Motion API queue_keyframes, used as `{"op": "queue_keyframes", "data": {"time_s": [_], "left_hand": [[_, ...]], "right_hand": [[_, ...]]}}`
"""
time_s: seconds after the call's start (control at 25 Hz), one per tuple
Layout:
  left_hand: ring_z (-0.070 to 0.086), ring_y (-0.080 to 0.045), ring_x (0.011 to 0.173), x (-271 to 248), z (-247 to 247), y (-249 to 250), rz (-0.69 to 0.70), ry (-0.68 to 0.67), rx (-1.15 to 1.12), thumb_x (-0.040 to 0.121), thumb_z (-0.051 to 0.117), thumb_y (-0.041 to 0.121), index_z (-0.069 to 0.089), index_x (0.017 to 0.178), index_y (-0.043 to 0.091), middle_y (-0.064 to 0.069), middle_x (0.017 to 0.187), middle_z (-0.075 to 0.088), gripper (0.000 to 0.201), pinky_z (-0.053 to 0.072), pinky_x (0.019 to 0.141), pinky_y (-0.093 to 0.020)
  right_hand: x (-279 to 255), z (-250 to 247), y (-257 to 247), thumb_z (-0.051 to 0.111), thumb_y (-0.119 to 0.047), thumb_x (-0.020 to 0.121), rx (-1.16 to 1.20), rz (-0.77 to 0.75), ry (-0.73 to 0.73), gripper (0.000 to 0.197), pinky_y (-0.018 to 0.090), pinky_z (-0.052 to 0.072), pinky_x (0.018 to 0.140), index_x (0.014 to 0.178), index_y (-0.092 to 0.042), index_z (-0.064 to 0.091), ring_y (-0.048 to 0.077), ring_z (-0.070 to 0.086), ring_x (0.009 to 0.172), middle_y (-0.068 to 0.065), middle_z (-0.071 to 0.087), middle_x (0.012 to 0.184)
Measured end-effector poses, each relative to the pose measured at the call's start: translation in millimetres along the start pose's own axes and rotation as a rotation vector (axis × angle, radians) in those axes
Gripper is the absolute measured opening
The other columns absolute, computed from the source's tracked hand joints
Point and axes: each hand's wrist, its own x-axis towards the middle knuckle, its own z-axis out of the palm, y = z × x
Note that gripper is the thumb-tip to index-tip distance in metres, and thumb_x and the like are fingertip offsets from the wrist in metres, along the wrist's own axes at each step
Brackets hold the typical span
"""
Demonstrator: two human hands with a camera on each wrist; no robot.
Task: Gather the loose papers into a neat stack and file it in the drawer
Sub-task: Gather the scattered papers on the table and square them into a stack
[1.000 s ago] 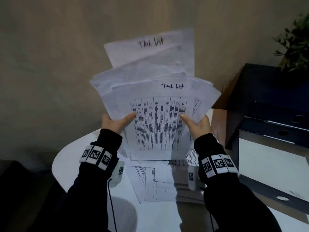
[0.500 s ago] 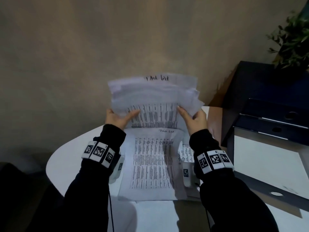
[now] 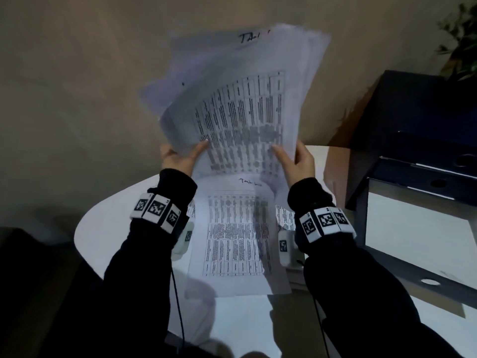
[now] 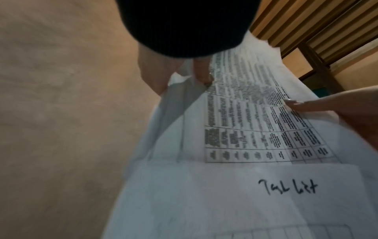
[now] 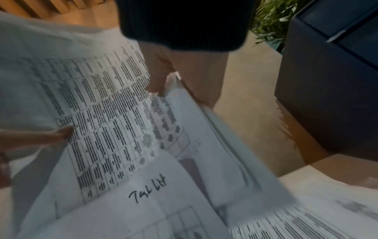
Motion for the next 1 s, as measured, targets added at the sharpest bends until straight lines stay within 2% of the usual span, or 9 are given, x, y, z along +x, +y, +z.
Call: {"op": "queue_keyframes", "data": {"time_s": [0.08,0.16,0.2,0.28,0.4,0.48,0.6,0.8,1.0], "left_hand": [[0.057,-0.015,0.097,13.6,-2.2,8.8,0.044,0.130,-0.090,0.075,0.076,-0.002,0.047,0.119,-0.004,-0.011,0.113,0.060,0.053,0.054,0.076,-0.007],[0.057,-0.011,0.088,25.4,-11.0,21.2,0.132,0.245,-0.126,0.075,0.076,-0.001,0.045,0.113,0.000,-0.006,0.103,0.059,0.049,0.051,0.086,-0.015],[0.056,-0.009,0.089,29.5,-16.3,26.6,0.168,0.290,-0.090,0.076,0.077,0.003,0.045,0.116,0.000,-0.006,0.105,0.057,0.051,0.050,0.081,-0.010],[0.054,-0.011,0.097,39.2,-26.3,29.3,0.219,0.344,-0.025,0.076,0.077,0.007,0.042,0.126,-0.007,-0.013,0.117,0.055,0.063,0.051,0.077,-0.005],[0.059,-0.023,0.112,44.2,-35.7,23.5,0.229,0.377,-0.059,0.074,0.079,0.007,0.043,0.127,-0.011,-0.019,0.126,0.056,0.067,0.048,0.099,-0.021],[0.056,-0.018,0.115,38.5,-42.1,16.6,0.212,0.393,0.016,0.075,0.079,0.016,0.044,0.130,-0.006,-0.011,0.123,0.054,0.069,0.041,0.099,-0.013],[0.048,-0.011,0.111,36.7,-55.8,3.7,0.203,0.406,0.081,0.077,0.077,0.025,0.040,0.132,-0.003,-0.009,0.124,0.049,0.072,0.033,0.094,-0.008],[0.051,-0.011,0.107,34.8,-74.2,-5.8,0.191,0.382,0.137,0.078,0.076,0.022,0.041,0.131,-0.004,-0.014,0.130,0.054,0.068,0.037,0.094,-0.012],[0.049,-0.023,0.121,41.7,-83.8,-19.1,0.007,0.363,0.285,0.079,0.073,0.035,0.033,0.139,0.004,-0.012,0.138,0.046,0.079,0.039,0.108,-0.044]], "right_hand": [[-3.4,-1.0,17.7,0.081,-0.047,0.064,-0.439,0.177,0.023,0.096,0.053,0.036,0.109,0.142,-0.015,0.034,0.033,0.037,0.134,0.017,0.041,0.144],[-4.2,-12.1,75.5,0.078,-0.063,0.055,-0.918,0.546,0.008,0.130,0.066,0.011,0.113,0.150,-0.024,-0.001,0.041,0.005,0.144,0.020,0.003,0.158],[-5.3,-19.4,105.0,0.070,-0.073,0.056,-0.979,0.627,0.008,0.134,0.070,-0.003,0.110,0.148,-0.026,-0.016,0.043,-0.007,0.143,0.020,-0.011,0.157],[3.9,-35.5,172.0,0.045,-0.086,0.062,-0.951,0.622,-0.028,0.125,0.069,-0.016,0.107,0.143,-0.025,-0.028,0.044,-0.018,0.142,0.022,-0.016,0.156],[-27.3,-11.1,162.5,0.059,-0.078,0.060,-1.138,0.634,-0.038,0.128,0.070,-0.013,0.106,0.147,-0.018,-0.014,0.050,-0.019,0.139,0.025,-0.019,0.154],[-51.6,-2.9,128.1,0.064,-0.082,0.049,-1.301,0.665,-0.131,0.140,0.075,-0.005,0.103,0.144,-0.025,-0.021,0.052,-0.019,0.138,0.025,-0.025,0.153],[-43.0,-19.7,116.1,0.072,-0.075,0.049,-1.192,0.773,0.053,0.146,0.070,0.003,0.109,0.147,-0.024,-0.023,0.046,-0.016,0.141,0.026,-0.024,0.153],[-26.2,-45.8,108.3,0.083,-0.064,0.040,-1.190,0.716,0.292,0.157,0.059,0.024,0.107,0.147,-0.017,-0.022,0.042,0.019,0.137,0.029,0.015,0.150],[-23.1,-60.3,97.0,0.083,-0.049,0.058,-0.993,0.824,0.163,0.142,0.053,0.013,0.117,0.146,-0.016,-0.024,0.037,0.003,0.146,0.020,-0.010,0.158]]}}
